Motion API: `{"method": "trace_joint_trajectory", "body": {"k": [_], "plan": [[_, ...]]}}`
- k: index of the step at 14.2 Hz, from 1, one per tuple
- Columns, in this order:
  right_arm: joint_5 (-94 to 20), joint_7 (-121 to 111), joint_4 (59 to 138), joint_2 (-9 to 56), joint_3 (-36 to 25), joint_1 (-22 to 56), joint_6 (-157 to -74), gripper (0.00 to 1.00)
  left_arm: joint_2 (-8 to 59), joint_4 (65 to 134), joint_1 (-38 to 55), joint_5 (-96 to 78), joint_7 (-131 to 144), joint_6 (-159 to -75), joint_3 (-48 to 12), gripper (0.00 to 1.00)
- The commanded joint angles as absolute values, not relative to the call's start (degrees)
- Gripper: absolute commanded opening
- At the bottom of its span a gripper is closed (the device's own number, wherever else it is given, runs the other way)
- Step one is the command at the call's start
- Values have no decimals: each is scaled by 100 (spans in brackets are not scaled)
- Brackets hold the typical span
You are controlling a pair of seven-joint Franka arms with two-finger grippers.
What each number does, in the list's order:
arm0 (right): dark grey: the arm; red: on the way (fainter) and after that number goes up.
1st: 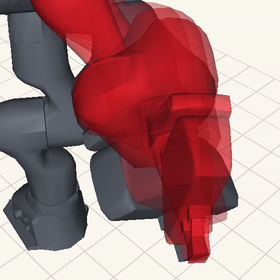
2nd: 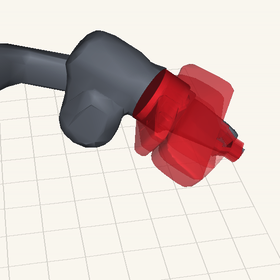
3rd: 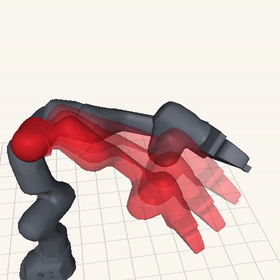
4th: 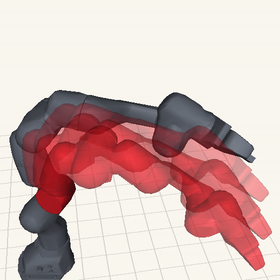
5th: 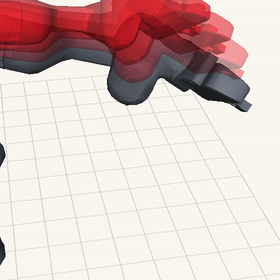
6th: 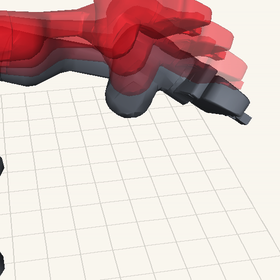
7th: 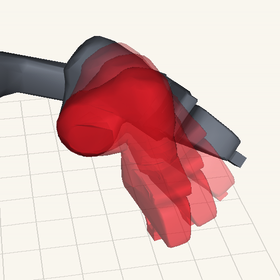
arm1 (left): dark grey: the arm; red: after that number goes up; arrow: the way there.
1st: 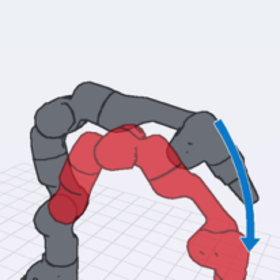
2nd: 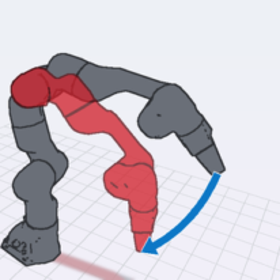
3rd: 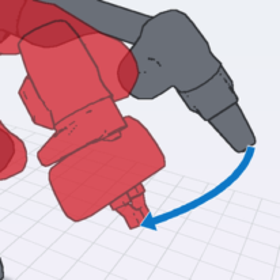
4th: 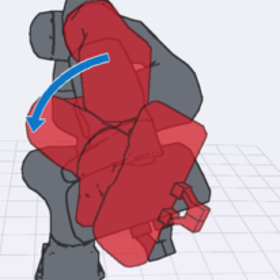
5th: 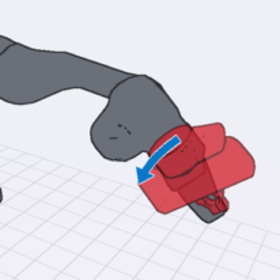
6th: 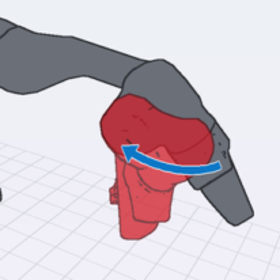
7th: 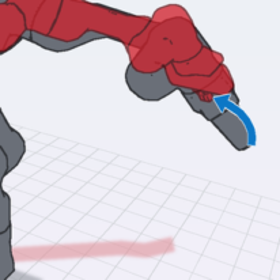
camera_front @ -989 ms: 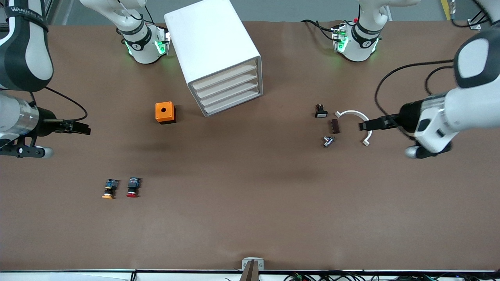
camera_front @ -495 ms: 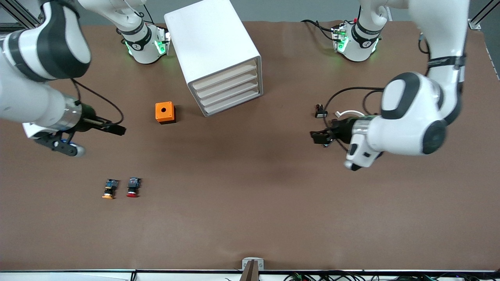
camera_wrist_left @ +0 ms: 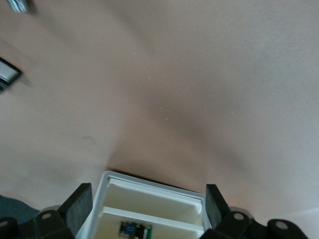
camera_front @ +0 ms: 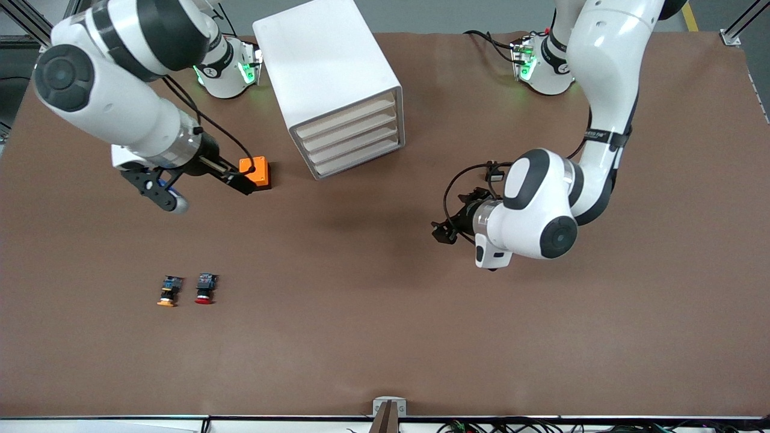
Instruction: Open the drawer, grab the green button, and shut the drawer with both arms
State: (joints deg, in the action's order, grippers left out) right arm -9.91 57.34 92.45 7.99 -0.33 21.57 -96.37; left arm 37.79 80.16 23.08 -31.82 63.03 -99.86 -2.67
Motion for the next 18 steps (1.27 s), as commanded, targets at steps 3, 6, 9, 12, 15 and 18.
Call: {"method": "trace_joint_trajectory", "body": {"k": [3,6,9,12,15,18], "plan": [[-1090,6854,9281,993,-97,2873,-10238,100,4332,7717,2425,-3893,7879,-9914,-290,100],[-1037,7267,9281,1159,-105,3120,-10450,100,4578,7743,2566,-4025,8926,-9844,-290,100],[-1037,7470,9255,1230,-105,3208,-10547,100,4903,7752,2750,-4306,9831,-9537,-290,100],[-1020,7497,9255,1283,-105,3278,-10599,100,5176,7752,2883,-4797,10545,-9107,-290,100],[-1020,7506,9264,1283,-105,3296,-10582,100,5369,7752,3058,-5158,11020,-8702,-290,100],[-1020,7506,9272,1283,-105,3296,-10582,100,5598,7770,3128,-5518,11643,-8368,-290,99]]}}
